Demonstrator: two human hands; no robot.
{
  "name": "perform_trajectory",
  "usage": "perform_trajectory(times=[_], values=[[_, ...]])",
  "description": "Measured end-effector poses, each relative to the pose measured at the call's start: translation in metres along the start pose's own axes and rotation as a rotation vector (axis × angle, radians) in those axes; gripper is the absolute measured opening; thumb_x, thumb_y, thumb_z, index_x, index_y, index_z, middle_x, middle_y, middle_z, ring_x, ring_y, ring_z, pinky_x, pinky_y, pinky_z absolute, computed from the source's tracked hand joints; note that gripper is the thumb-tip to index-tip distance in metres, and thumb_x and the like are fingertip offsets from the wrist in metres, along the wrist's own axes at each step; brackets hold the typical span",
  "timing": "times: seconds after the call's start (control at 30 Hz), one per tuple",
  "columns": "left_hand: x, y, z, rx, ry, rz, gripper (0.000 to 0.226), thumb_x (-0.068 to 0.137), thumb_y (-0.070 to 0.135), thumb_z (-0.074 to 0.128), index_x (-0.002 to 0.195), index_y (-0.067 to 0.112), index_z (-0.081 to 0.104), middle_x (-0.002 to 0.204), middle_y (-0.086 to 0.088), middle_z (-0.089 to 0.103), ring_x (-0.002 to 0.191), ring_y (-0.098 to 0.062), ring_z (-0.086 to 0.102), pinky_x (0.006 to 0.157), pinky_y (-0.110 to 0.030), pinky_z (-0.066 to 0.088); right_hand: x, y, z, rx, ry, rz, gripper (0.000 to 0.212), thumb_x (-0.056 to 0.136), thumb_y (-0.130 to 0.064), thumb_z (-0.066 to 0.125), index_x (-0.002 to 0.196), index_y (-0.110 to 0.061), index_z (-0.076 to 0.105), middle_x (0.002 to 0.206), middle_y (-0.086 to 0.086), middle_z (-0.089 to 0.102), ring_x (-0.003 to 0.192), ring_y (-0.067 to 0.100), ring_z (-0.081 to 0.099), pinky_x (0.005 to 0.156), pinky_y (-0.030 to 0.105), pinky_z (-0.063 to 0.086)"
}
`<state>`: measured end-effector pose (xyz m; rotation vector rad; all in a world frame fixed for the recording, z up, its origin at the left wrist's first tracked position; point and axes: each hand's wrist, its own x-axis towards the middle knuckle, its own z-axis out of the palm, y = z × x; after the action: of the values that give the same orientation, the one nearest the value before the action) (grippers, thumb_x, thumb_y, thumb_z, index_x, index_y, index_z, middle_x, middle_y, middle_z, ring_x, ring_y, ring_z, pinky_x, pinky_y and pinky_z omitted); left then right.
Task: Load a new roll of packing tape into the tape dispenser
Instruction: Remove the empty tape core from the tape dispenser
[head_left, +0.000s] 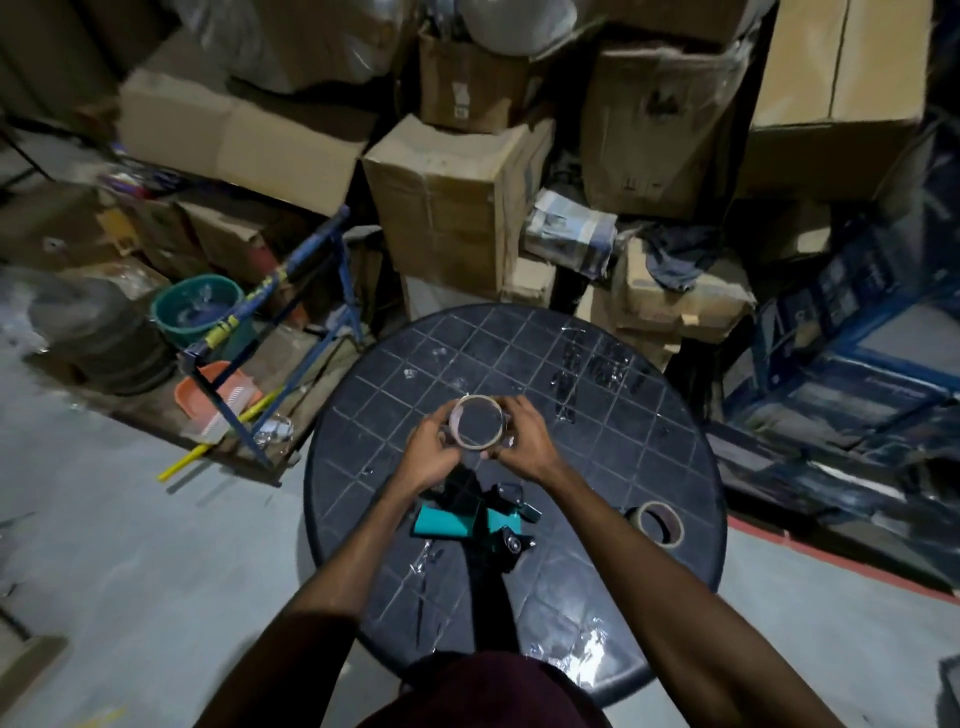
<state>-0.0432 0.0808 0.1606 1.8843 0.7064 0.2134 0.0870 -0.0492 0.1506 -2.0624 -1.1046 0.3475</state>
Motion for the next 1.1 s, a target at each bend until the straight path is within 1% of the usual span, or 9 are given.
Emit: perform_trajectory(times=[0.03,0.1,0.17,0.33,0.5,0.6,0.73,0.9,1.1], values=[[-0.001,0.0,-0.008,0.017,0.023,0.015,0.068,0.076,-0.001,0.078,0.135,0.025,0.054,0.119,0.007,0.056,0.106,-0.011,0.061,0.081,-0.002,0.044,0.007,-0.005,0.002,-0.009,-0.022,-0.009,0.095,0.056,-0.064,0.076,0.129,-0.006,0.059,0.118,0.011,0.061,0.106,0.021,0.059,0.089,0.03,0.048],[0.0,-0.003,-0.018,0.106,0.056,0.053,0.083,0.071,0.011,0.085,0.144,0.021,0.047,0.125,0.001,0.048,0.11,-0.011,0.055,0.091,-0.011,0.042,0.017,-0.011,0.008,-0.01,-0.066,-0.003,0.095,0.06,-0.06,0.08,0.134,-0.007,0.056,0.126,0.01,0.062,0.112,0.02,0.059,0.093,0.028,0.047],[0.001,-0.008,-0.032,0.188,0.053,0.082,0.092,0.071,0.02,0.086,0.15,0.023,0.038,0.124,0.001,0.042,0.112,-0.01,0.047,0.096,-0.021,0.038,0.029,-0.019,0.017,-0.004,-0.096,0.001,0.09,0.062,-0.046,0.089,0.137,-0.01,0.054,0.131,0.007,0.062,0.117,0.018,0.059,0.096,0.031,0.05],[0.003,-0.033,-0.069,0.264,0.065,0.083,0.094,0.072,0.035,0.086,0.15,0.03,0.035,0.121,0.005,0.04,0.112,-0.009,0.046,0.093,-0.02,0.035,0.054,-0.038,0.046,0.006,-0.178,-0.051,0.08,0.061,-0.029,0.09,0.132,-0.013,0.058,0.125,0.003,0.067,0.11,0.011,0.061,0.093,0.031,0.052],[-0.003,-0.079,-0.095,0.272,0.099,-0.002,0.089,0.067,0.021,0.087,0.145,0.02,0.044,0.134,-0.006,0.047,0.126,-0.019,0.048,0.099,-0.015,0.032,0.071,-0.048,0.097,-0.022,-0.215,-0.047,0.063,0.06,-0.031,0.078,0.117,-0.005,0.07,0.101,0.005,0.064,0.089,0.011,0.054,0.078,0.02,0.041],[0.002,-0.116,-0.106,0.254,0.109,-0.068,0.085,0.065,0.019,0.084,0.142,0.023,0.047,0.131,-0.006,0.051,0.121,-0.021,0.052,0.094,-0.012,0.034,0.079,-0.049,0.135,-0.001,-0.249,0.028,0.046,0.064,-0.026,0.075,0.107,-0.009,0.073,0.099,0.006,0.07,0.091,0.019,0.061,0.079,0.027,0.047],[0.018,-0.161,-0.115,0.247,0.11,-0.141,0.086,0.067,0.011,0.08,0.145,0.015,0.043,0.134,-0.012,0.048,0.123,-0.029,0.053,0.097,-0.017,0.036,0.09,-0.037,0.182,0.146,-0.311,0.238,0.037,0.061,-0.026,0.065,0.098,-0.027,0.068,0.1,-0.004,0.074,0.092,0.013,0.069,0.082,0.023,0.053],[0.035,-0.21,-0.112,0.19,0.145,-0.244,0.094,0.068,0.001,0.074,0.152,0.009,0.032,0.145,-0.013,0.043,0.136,-0.027,0.042,0.109,-0.024,0.033,0.099,-0.026,0.236,0.228,-0.338,0.455,0.05,0.069,0.016,0.065,0.096,-0.026,0.064,0.095,-0.006,0.067,0.089,0.009,0.064,0.078,0.013,0.049],[0.037,-0.24,-0.108,0.125,0.109,-0.279,0.089,0.068,-0.008,0.063,0.151,0.005,0.034,0.147,-0.016,0.043,0.137,-0.028,0.041,0.106,-0.014,0.029,0.101,-0.016,0.268,0.232,-0.35,0.587,0.044,0.075,0.022,0.065,0.101,-0.014,0.064,0.096,0.0,0.065,0.094,0.019,0.061,0.068,0.007,0.05]])
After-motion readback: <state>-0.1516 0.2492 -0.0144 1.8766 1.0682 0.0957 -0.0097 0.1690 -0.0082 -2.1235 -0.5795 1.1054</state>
